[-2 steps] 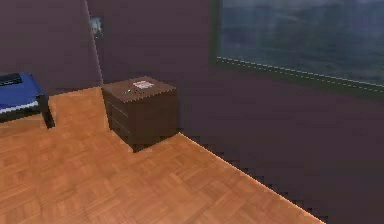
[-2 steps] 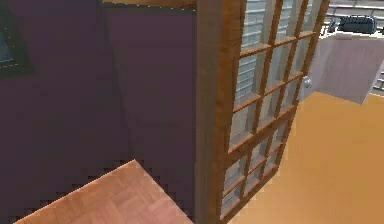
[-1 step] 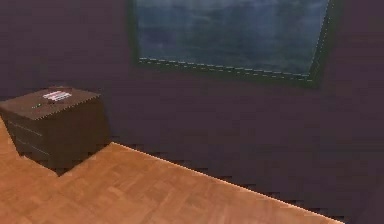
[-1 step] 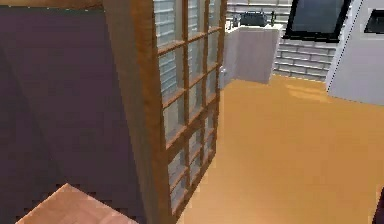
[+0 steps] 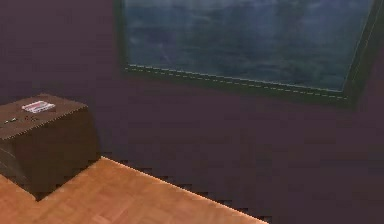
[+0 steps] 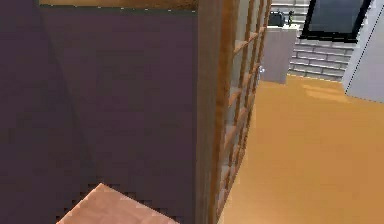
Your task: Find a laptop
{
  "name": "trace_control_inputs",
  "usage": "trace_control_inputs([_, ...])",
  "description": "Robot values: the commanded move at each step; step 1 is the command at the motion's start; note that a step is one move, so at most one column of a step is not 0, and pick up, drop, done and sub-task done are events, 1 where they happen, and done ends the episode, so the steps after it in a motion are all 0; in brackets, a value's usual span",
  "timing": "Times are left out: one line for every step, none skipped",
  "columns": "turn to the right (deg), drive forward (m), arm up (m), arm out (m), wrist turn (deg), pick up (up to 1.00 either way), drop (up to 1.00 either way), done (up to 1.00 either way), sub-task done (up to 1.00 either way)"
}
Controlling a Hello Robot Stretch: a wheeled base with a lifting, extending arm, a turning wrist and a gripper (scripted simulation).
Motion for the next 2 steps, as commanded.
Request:
trace_control_inputs([-45.0,0.0,0.0,0.0,0.0,0.0,0.0,0.0,0.0])
trace_control_inputs([-24.0,0.0,0.0,0.0,0.0,0.0,0.0,0.0,0.0])
